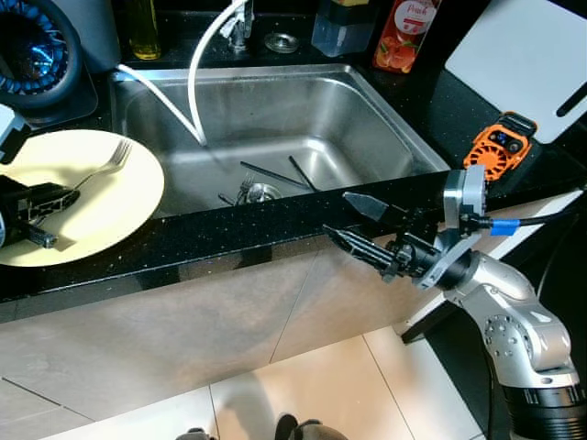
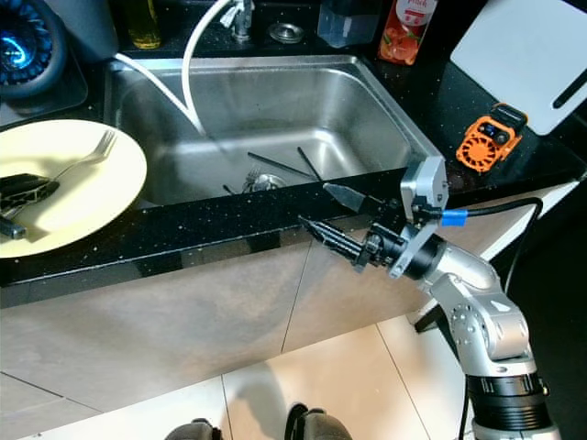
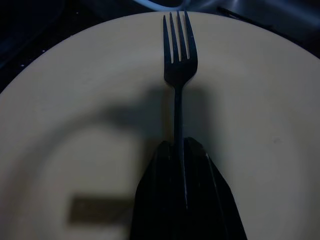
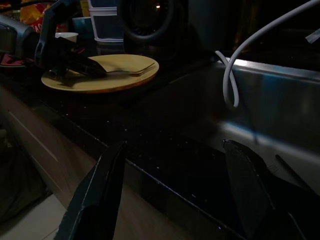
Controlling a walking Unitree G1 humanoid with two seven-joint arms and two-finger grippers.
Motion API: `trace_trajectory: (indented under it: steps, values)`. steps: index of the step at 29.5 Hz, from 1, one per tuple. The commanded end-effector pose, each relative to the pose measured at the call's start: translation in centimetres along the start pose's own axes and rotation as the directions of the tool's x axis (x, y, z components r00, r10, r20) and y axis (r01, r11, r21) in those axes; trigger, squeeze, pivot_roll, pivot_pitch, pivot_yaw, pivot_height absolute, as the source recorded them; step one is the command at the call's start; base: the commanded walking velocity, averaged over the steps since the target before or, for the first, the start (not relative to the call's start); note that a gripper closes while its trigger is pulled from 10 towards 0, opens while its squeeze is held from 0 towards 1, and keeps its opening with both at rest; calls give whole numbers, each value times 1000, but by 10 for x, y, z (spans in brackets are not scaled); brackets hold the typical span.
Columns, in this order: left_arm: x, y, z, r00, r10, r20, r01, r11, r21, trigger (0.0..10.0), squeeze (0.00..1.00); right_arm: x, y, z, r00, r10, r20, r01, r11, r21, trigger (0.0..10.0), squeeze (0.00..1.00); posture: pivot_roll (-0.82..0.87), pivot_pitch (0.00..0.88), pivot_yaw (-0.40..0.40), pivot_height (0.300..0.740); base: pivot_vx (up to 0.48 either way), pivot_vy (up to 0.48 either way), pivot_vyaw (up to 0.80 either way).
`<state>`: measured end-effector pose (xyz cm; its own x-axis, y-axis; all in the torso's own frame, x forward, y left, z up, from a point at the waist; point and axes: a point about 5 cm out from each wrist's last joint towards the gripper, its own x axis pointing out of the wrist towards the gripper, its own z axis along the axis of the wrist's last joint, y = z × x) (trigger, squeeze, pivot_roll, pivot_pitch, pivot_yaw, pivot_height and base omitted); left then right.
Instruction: Kitchen organization
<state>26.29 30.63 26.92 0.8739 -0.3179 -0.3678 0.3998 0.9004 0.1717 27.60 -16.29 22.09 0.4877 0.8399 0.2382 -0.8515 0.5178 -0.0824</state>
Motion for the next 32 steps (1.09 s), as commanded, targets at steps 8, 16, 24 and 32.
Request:
trace_trajectory:
  steps: [8, 16, 24, 32]
  values:
    - [15, -17, -7, 991, -119, 69, 126, 986, -106, 0, 0, 1, 2, 1, 1000, 3, 19, -3, 1000, 11, 10000, 0, 105, 126, -107, 740, 0, 0, 0]
    - [17, -33, 28, 915, -238, 327, 272, 961, -59, 0, 0, 4, 3, 0, 999, 3, 33, -4, 1000, 18, 10000, 0, 104, 118, -105, 740, 0, 0, 0]
    - [38, -43, 68, 823, -261, 504, 318, 948, -27, 0, 0, 10, 7, -3, 999, 1, 45, -2, 999, 35, 10000, 0, 100, 115, -100, 740, 0, 0, 0]
    - [75, -45, 107, 794, -246, 557, 303, 953, -12, 0, 0, 12, 7, -4, 999, -27, 41, 25, 999, 47, 10000, 0, 81, 130, -87, 740, 0, 0, 0]
